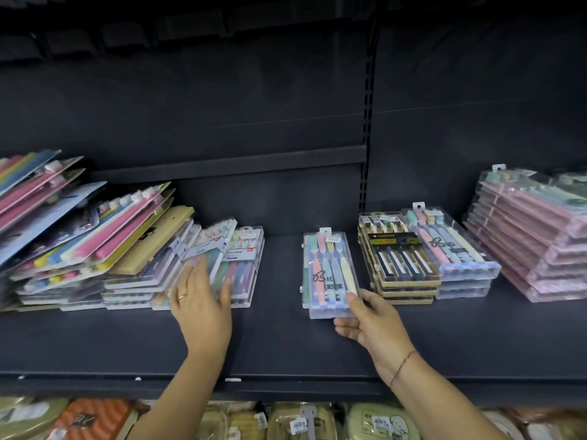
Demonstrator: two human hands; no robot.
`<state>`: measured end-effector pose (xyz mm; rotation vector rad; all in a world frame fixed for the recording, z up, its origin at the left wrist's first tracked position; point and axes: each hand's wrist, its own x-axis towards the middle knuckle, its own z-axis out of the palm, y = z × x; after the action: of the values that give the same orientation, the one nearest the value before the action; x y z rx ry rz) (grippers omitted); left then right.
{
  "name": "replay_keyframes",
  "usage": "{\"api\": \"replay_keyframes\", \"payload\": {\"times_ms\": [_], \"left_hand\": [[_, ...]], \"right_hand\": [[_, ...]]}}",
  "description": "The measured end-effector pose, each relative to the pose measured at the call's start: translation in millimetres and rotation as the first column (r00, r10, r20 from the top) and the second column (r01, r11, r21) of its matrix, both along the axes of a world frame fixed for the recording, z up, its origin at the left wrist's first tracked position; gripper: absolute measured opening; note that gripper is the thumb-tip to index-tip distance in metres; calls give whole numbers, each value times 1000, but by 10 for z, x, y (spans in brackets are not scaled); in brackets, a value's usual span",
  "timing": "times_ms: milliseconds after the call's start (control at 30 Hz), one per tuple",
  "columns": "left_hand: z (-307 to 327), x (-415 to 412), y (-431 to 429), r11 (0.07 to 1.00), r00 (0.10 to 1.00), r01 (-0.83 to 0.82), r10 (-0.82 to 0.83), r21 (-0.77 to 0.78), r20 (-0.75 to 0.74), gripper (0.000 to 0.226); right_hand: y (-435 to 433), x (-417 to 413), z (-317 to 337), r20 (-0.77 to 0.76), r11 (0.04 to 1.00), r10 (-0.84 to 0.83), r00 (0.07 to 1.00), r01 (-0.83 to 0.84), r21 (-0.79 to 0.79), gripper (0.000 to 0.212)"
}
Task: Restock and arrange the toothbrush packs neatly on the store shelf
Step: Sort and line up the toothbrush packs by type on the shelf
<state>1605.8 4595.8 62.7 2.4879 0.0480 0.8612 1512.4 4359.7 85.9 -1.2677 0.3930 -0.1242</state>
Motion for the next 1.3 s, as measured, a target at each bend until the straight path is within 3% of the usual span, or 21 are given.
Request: {"api": "replay_keyframes", "payload": {"times_ms": [133,333,400,533,667,867,1067,1200,1300], "left_hand": [[5,22,48,992,996,-84,84,-94,-8,49],[-2,48,121,971,992,-119,108,-209,-63,56],[33,27,124,962,994,-104,90,-252,-67,53],[60,-7,131,961,999,-28,18,-277,-39,46],[108,-94,69,952,999,40,-32,-305,31,42],[142,-135,17,953,994,76,-49,-292,100,38],[144,-109,-94,979,968,106,-61,-177,244,37],[245,-149,-260,987,927,130,-85,-99,364,36],[328,-181,-446,984,875,175,-156,0,459,33]], "right_hand": [[-36,14,-41,0,999,34,999,-34,12,19],[-42,-5,-51,44,998,42,998,-44,43,14],[-50,-9,-57,49,997,58,997,-60,48,14],[-66,-17,-91,57,996,85,995,-87,34,39],[-45,-49,-99,75,993,110,991,-107,-40,47],[-50,-118,-46,82,995,98,992,-97,-18,46],[-133,-262,17,91,996,91,992,-91,-2,44],[-459,-399,376,194,999,-25,981,34,-41,35],[-939,-443,695,288,975,-197,937,218,-43,28]]}}
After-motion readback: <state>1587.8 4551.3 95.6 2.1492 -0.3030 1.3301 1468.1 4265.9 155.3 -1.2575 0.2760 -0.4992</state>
